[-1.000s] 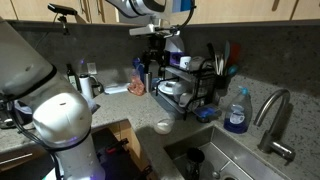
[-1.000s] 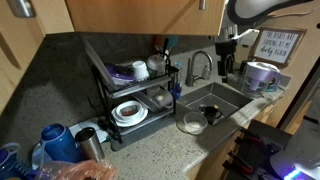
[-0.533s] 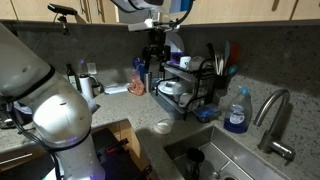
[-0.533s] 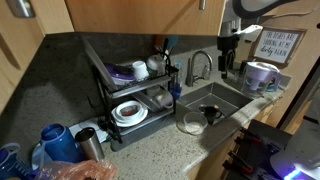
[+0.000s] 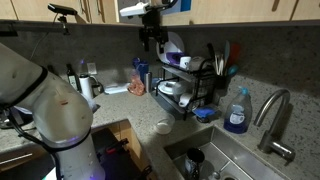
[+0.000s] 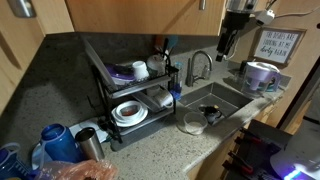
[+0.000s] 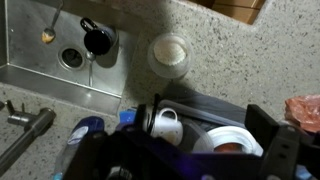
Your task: Open the top cupboard door
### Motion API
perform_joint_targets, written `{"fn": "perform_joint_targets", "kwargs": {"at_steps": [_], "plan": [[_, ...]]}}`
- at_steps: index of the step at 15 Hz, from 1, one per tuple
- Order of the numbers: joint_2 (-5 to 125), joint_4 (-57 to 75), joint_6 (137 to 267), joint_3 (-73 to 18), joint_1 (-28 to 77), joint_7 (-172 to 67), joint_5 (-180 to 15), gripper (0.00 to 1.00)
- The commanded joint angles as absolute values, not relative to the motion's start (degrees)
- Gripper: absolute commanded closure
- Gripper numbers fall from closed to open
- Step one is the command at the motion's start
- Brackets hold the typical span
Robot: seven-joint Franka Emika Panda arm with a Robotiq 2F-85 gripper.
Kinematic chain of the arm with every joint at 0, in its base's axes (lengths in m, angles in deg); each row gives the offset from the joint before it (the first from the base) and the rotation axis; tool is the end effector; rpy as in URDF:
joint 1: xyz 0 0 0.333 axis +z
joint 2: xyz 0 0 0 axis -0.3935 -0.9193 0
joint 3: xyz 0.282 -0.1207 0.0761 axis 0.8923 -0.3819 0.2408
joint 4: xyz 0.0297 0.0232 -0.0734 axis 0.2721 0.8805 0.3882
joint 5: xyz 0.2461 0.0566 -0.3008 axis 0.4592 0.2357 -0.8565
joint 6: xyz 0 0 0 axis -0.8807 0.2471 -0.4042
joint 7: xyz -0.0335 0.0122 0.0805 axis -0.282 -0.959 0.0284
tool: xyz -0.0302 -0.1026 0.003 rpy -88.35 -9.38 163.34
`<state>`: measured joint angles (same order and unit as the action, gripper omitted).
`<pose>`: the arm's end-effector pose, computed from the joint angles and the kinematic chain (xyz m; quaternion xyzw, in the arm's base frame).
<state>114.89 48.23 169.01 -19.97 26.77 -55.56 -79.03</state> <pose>0.3534 0.0514 0.6004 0.9962 0.0460 0.0739 0.0090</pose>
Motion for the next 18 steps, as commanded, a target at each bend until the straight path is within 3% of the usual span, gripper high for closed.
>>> {"fn": "perform_joint_targets", "kwargs": {"at_steps": [1, 10, 18], "plan": [[116.6, 48.1, 175.1, -19.9, 28.2, -56.3, -76.7, 0.0], [116.0, 47.8, 194.3, -19.3, 31.3, -55.9, -71.7, 0.0], [118.3, 47.4, 200.4, -20.3, 33.1, -56.0, -67.9, 0.0]]}}
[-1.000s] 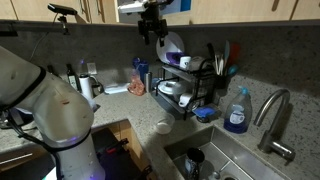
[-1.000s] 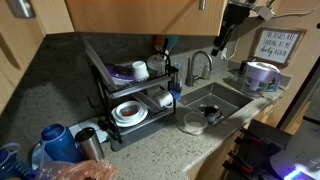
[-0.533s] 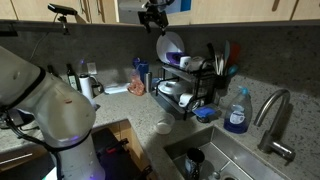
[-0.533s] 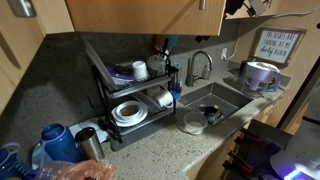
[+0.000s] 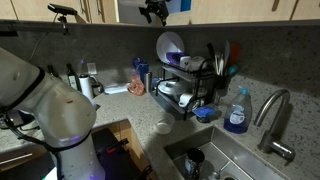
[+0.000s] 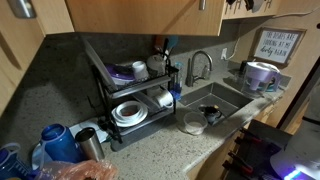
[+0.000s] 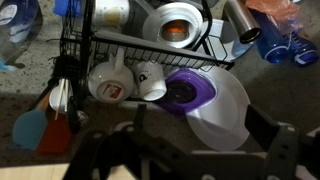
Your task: Open the top cupboard door
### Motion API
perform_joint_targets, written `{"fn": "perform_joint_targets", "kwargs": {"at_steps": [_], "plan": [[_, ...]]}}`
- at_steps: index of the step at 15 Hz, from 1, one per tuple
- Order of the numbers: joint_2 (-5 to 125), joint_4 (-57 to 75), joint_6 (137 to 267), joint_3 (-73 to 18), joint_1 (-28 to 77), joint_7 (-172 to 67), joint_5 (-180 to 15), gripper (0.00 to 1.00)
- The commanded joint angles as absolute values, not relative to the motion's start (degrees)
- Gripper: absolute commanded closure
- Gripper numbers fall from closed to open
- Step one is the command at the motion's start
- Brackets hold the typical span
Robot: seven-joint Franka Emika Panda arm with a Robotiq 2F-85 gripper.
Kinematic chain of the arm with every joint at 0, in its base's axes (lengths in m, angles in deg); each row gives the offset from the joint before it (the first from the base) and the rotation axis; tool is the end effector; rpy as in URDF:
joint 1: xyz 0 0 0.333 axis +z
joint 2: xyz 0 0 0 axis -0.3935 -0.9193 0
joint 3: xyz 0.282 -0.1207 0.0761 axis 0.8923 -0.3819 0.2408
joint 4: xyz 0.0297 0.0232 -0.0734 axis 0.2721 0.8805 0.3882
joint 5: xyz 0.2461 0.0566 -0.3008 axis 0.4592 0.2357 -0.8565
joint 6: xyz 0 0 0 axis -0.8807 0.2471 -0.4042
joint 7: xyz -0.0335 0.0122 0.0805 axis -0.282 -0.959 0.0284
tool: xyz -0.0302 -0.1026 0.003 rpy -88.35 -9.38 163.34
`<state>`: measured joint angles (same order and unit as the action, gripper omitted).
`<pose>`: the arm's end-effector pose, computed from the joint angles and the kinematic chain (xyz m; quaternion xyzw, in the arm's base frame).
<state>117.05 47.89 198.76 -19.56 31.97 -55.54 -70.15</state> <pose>0.3645 0.0966 0.6811 -0.9341 -0.0651 -0.3379 0.0953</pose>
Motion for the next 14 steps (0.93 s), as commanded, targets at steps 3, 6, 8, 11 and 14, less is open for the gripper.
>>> {"fn": "perform_joint_targets", "kwargs": {"at_steps": [3, 6, 8, 11, 14], "plan": [[119.8, 47.3, 201.7, -20.7, 33.4, -56.0, -66.4, 0.28], [121.0, 47.3, 202.4, -21.4, 34.1, -56.3, -64.9, 0.4], [121.6, 47.5, 202.9, -21.6, 34.8, -56.6, -63.6, 0.56], [121.9, 47.6, 203.5, -21.7, 36.8, -56.7, -60.9, 0.79], [122.1, 47.7, 203.7, -21.5, 38.2, -56.7, -59.1, 0.99]]}}
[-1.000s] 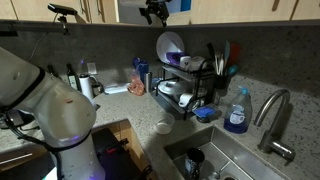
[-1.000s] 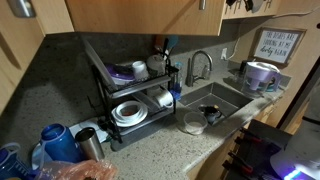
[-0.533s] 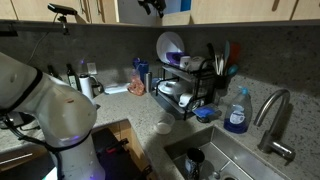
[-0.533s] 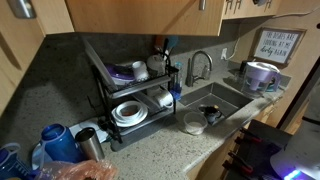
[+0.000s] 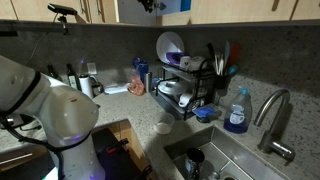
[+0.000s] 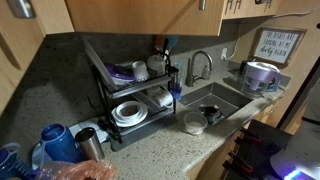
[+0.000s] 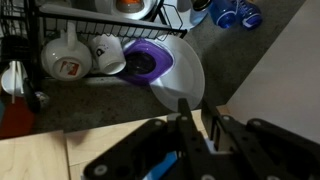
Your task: Open the top cupboard door
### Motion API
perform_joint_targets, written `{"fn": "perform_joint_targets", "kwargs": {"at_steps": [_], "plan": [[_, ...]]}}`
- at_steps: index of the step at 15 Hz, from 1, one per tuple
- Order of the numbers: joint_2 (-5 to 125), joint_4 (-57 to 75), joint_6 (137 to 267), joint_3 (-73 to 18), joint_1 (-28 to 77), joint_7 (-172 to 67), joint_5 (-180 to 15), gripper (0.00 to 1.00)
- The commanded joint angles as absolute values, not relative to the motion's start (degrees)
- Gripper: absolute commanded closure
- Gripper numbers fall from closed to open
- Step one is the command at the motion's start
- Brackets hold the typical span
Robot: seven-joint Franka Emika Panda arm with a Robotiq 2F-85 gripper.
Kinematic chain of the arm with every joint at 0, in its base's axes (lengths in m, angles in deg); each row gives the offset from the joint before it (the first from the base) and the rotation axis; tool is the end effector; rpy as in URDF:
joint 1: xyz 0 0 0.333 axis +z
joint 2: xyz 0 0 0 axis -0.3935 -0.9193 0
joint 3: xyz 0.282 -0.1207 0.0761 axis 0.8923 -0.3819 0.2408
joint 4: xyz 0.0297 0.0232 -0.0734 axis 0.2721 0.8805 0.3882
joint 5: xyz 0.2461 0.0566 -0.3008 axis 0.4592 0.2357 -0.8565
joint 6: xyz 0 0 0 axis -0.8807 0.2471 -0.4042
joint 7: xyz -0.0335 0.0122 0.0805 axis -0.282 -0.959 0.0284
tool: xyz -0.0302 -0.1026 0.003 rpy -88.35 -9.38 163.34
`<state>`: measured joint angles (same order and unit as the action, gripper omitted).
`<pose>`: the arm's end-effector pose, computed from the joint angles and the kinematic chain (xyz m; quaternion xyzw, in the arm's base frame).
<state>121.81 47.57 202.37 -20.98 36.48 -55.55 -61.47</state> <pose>0.3295 0.1068 0.7236 -0.8986 -0.0617 -0.3899 0.1915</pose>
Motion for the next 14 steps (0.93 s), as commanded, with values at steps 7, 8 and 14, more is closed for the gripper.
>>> {"fn": "perform_joint_targets", "kwargs": {"at_steps": [7, 8, 14], "plan": [[121.7, 47.3, 202.4, -20.8, 37.4, -55.7, -59.9, 0.99], [121.7, 47.3, 202.4, -20.8, 37.4, -55.7, -59.9, 0.99], [122.1, 47.7, 206.6, -20.2, 38.2, -55.6, -58.5, 1.0]]}}
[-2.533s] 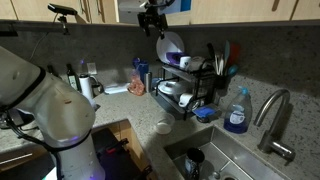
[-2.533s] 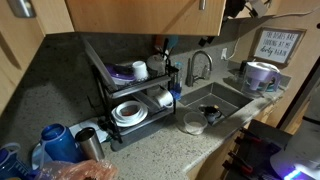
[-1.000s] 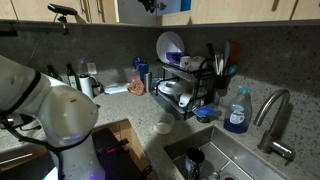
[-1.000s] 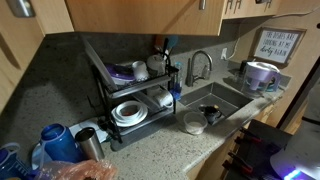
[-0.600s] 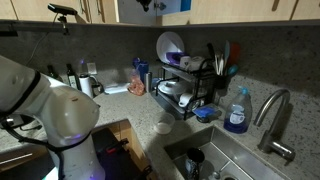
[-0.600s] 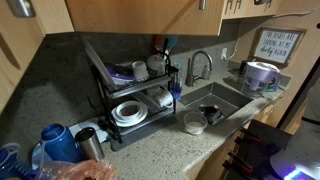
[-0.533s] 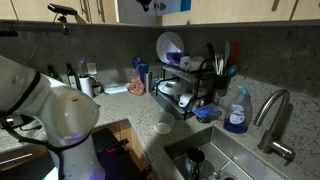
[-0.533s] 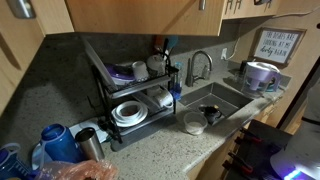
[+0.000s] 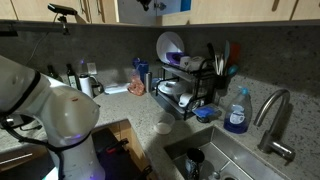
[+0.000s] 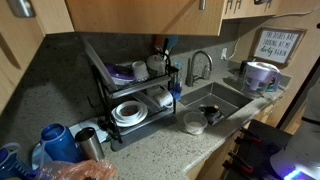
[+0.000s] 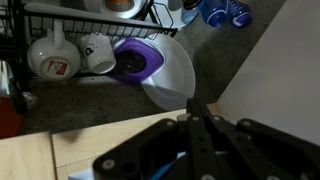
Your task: Open the top cupboard door
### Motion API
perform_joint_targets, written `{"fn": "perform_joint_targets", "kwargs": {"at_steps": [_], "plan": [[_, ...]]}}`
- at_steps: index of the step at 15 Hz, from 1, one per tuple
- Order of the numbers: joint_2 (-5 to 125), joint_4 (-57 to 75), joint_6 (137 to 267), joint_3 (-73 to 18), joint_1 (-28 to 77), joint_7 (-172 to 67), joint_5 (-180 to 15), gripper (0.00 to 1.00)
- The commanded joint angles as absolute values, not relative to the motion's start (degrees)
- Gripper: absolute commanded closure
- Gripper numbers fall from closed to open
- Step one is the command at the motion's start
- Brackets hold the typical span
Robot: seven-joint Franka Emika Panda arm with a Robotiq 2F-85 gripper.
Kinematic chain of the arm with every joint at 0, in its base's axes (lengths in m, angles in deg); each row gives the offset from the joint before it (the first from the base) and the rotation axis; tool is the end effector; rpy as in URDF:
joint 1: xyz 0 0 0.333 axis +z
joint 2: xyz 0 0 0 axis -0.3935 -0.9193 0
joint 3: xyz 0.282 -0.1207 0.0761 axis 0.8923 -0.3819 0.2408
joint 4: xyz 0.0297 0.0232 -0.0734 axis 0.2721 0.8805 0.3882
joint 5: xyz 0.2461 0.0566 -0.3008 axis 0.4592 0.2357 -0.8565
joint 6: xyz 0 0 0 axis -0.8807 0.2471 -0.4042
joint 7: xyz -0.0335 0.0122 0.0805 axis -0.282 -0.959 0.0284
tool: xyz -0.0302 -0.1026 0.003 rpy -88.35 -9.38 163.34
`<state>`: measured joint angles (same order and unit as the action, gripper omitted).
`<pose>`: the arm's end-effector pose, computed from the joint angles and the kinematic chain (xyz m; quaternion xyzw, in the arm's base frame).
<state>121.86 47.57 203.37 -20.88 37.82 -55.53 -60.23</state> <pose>0.3264 0.1148 0.7263 -0.8933 -0.0674 -0.3935 0.2065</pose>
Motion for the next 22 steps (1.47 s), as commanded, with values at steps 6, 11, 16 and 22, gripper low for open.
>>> {"fn": "perform_joint_targets", "kwargs": {"at_steps": [6, 11, 16, 22], "plan": [[121.6, 47.6, 214.8, -18.8, 42.6, -55.7, -55.2, 1.0], [121.3, 47.2, 218.2, -18.3, 46.6, -56.0, -54.2, 1.0], [121.0, 46.7, 220.3, -18.2, 50.5, -56.1, -52.0, 1.0], [120.3, 46.7, 222.0, -17.7, 55.9, -56.6, -49.3, 1.0]]}}
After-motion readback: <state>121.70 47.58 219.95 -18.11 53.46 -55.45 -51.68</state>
